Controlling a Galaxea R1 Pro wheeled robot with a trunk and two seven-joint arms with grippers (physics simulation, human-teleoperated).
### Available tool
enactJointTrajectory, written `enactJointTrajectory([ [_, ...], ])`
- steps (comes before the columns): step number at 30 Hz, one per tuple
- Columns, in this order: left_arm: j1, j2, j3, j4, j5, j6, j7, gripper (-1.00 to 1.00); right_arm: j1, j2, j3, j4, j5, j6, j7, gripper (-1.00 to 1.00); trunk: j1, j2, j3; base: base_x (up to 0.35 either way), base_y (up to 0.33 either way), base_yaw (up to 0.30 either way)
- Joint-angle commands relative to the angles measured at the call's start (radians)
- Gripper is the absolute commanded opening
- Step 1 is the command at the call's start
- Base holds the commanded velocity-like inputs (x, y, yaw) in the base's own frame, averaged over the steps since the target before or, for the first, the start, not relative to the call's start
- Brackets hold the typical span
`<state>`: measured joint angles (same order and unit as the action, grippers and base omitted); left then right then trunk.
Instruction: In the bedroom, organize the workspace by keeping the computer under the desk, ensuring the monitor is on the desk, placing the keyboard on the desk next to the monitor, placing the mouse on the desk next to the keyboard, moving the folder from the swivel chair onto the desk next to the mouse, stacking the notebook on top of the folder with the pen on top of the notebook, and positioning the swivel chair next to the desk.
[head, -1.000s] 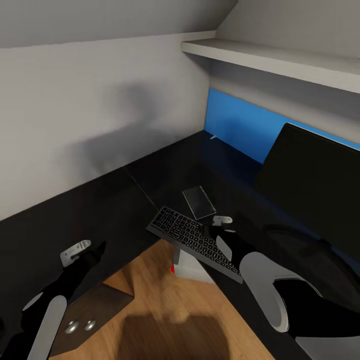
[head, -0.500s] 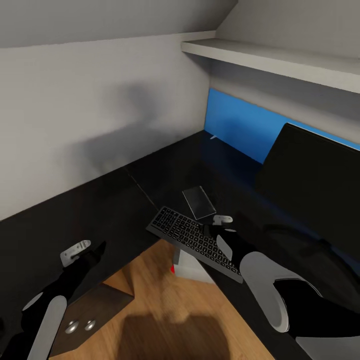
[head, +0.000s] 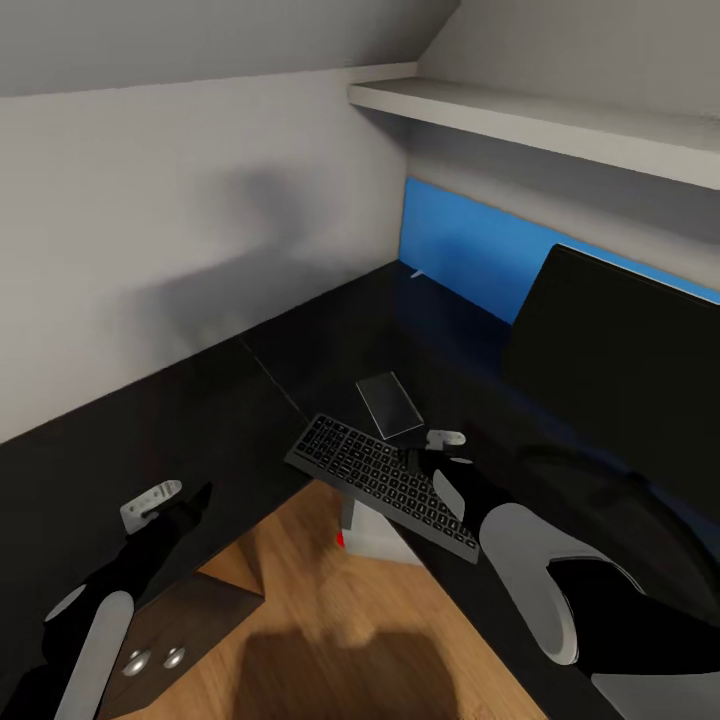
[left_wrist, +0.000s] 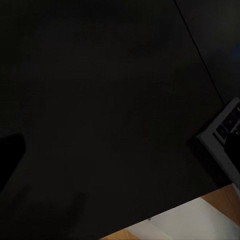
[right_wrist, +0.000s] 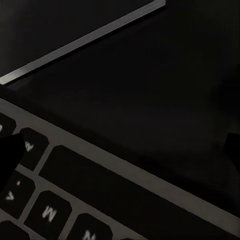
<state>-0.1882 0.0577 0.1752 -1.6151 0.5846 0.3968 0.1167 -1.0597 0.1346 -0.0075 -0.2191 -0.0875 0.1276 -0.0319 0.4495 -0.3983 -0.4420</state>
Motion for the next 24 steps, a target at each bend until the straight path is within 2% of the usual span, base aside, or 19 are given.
enactJointTrajectory([
  [1,-0.001,0.0,0.0,-0.002,0.011,0.005,0.008,1.0,0.0,0.0,0.0,-0.002,-0.009,0.005,-0.003,1.0,0.001,-0.002,-0.002,0.0,0.0,-0.002],
  [24,-0.001,0.0,0.0,-0.002,0.012,0.005,0.008,1.0,0.0,0.0,-0.002,0.0,-0.009,0.002,-0.006,1.0,0.001,-0.002,-0.002,0.044,0.0,0.0],
])
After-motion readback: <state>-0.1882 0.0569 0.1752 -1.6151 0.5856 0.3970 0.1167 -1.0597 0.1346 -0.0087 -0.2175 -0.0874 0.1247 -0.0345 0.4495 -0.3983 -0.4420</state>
